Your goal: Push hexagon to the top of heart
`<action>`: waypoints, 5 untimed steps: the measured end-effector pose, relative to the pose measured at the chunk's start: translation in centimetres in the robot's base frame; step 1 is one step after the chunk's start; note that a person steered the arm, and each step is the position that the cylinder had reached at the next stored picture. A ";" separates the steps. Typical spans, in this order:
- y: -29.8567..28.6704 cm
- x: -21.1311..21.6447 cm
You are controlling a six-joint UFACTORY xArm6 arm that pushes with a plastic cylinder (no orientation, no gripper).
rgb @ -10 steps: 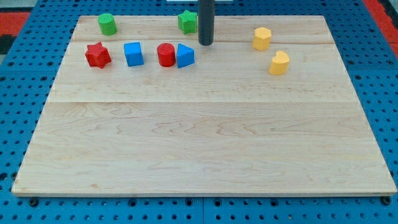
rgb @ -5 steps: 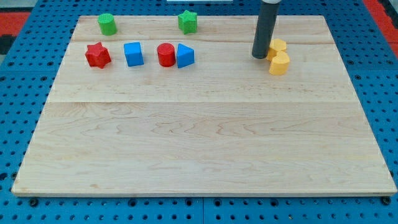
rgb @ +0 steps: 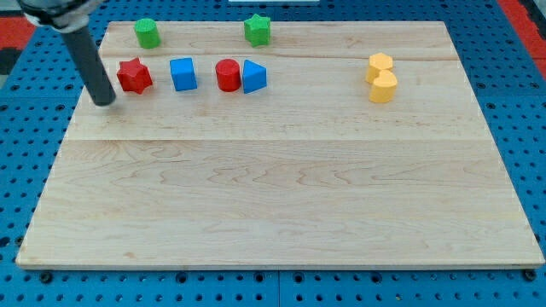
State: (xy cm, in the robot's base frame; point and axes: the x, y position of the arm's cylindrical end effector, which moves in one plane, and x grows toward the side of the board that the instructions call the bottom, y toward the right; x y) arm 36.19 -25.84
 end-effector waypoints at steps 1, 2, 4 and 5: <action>-0.2 -4.4; 4.0 -8.4; -1.4 -5.0; -0.6 -0.8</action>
State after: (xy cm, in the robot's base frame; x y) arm 35.40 -26.44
